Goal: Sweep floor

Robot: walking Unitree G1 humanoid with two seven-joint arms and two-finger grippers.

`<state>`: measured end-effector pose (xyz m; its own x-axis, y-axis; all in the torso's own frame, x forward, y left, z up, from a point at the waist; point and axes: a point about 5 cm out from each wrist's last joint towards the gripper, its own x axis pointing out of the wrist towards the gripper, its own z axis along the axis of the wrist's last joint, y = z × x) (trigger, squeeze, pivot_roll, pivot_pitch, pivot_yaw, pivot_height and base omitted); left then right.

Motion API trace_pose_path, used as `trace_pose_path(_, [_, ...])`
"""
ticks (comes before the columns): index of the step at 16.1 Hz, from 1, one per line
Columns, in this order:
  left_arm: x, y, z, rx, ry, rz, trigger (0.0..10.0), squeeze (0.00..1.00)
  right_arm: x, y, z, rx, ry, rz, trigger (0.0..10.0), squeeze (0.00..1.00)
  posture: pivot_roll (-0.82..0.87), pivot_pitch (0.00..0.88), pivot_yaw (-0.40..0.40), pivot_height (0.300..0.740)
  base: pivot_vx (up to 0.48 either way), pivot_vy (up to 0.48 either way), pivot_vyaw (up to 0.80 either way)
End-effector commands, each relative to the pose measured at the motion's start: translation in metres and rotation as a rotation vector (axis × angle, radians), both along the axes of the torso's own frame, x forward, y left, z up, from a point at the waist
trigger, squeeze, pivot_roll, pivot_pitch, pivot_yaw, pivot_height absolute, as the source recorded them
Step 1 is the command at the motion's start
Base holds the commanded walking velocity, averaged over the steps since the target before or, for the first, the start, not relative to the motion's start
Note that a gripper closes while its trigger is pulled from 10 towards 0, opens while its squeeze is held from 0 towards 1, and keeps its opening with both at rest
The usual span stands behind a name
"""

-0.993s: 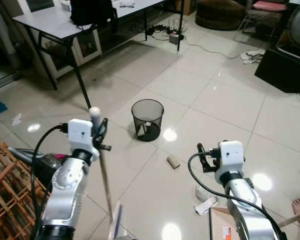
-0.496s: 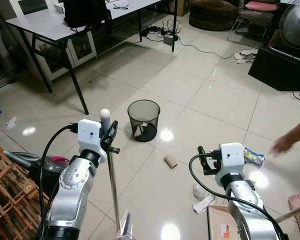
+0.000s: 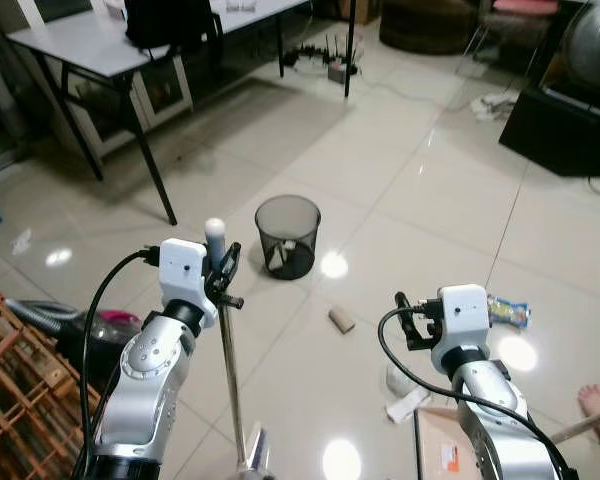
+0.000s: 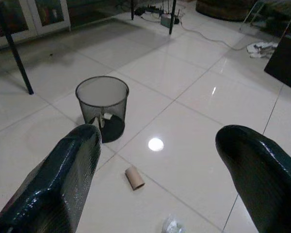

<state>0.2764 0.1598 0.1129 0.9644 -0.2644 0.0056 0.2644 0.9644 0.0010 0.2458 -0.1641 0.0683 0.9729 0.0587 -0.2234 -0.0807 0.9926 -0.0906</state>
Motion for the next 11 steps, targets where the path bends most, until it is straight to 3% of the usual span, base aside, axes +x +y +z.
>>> trace_pose_path(1, [-0.0008,-0.0004,0.0051,-0.002,-0.012,-0.014,10.0,0.00,-0.0011,0.0007,0.0008,0.019,0.004,-0.002,10.0,0.00,-0.04,0.000,0.068,0.740,-0.292,0.000,0.00])
trace_pose_path(9, [0.0023,-0.0009,0.0078,0.000,-0.010,-0.019,10.0,0.00,-0.0012,-0.0013,0.0006,0.021,0.005,-0.016,10.0,0.00,-0.03,0.000,0.075,0.740,-0.318,0.000,0.00])
trace_pose_path(11, [0.0038,-0.0013,0.0073,0.022,-0.006,-0.033,10.0,0.00,-0.0014,-0.0020,0.0003,0.024,0.006,-0.025,10.0,0.00,-0.04,0.000,0.080,0.740,0.000,0.000,0.00])
